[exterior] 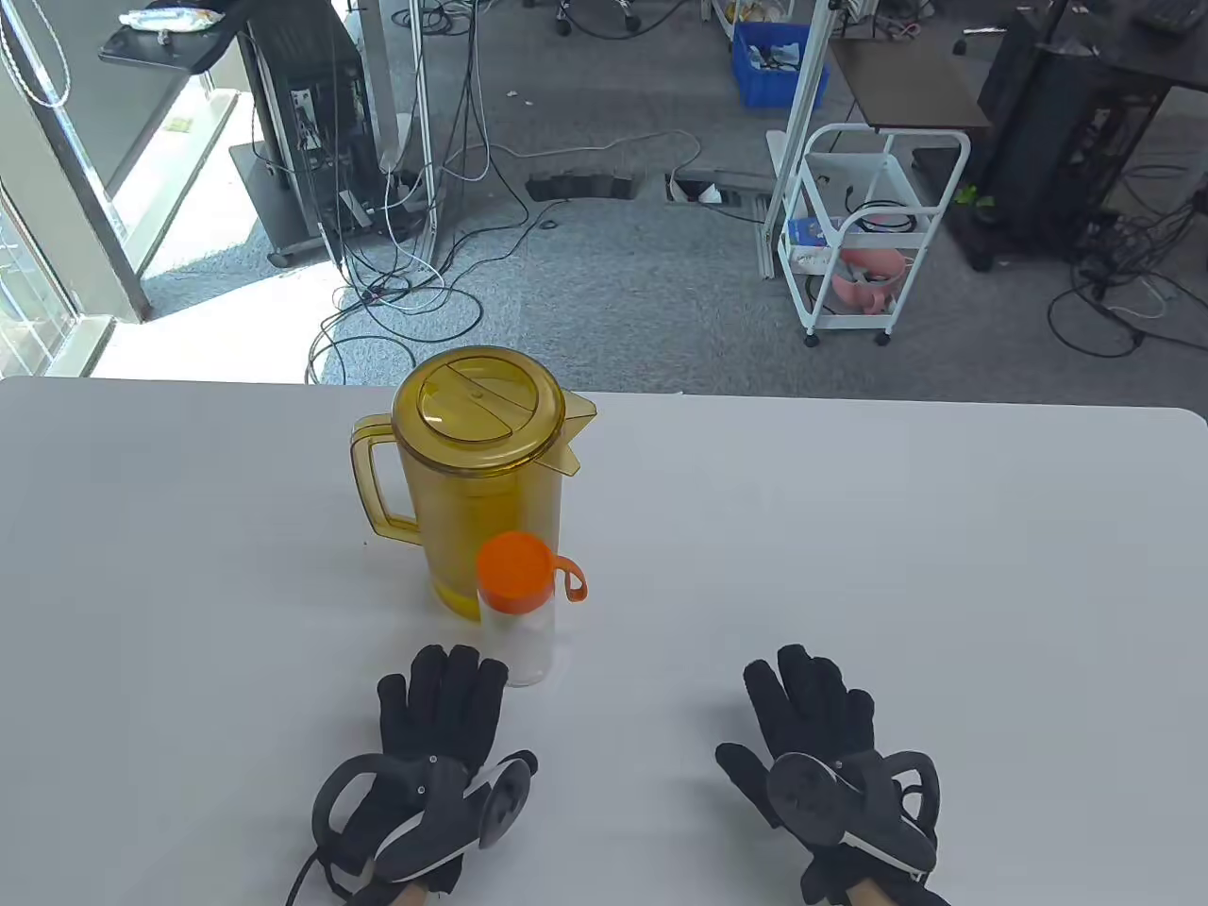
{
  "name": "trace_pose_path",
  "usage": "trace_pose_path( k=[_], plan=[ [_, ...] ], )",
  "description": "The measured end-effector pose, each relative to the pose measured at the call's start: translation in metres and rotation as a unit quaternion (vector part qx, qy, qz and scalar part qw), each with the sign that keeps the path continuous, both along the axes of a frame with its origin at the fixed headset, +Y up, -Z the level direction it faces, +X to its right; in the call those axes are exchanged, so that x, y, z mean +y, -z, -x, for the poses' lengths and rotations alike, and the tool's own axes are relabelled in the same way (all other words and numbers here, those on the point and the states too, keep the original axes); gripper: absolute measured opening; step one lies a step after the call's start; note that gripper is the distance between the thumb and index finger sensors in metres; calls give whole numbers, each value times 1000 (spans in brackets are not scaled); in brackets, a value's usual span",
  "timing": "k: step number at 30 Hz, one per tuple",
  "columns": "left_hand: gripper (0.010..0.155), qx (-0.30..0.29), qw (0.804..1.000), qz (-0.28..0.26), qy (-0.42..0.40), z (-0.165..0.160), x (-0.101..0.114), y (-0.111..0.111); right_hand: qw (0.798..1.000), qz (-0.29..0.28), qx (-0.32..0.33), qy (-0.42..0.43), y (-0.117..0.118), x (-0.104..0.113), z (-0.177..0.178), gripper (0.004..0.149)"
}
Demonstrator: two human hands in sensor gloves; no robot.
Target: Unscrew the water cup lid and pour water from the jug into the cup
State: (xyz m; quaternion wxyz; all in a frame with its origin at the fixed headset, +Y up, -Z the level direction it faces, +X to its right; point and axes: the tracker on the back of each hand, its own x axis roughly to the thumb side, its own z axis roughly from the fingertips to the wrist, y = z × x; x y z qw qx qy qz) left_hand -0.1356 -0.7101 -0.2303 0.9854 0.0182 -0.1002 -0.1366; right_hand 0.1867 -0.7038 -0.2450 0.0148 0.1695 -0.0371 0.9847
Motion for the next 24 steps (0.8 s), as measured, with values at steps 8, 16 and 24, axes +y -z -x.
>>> trace_pose_path(
  k=[8,16,24],
  plan=[
    [93,2,1000,1,0,0,0,0,1000,7,-3,-1,0,1,0,81],
    [93,3,1000,-5,-6,2,0,0,1000,6,-5,-7,0,1,1,81],
    [93,4,1000,-6,-8,1,0,0,1000,14,-6,-5,0,1,0,81]
  ],
)
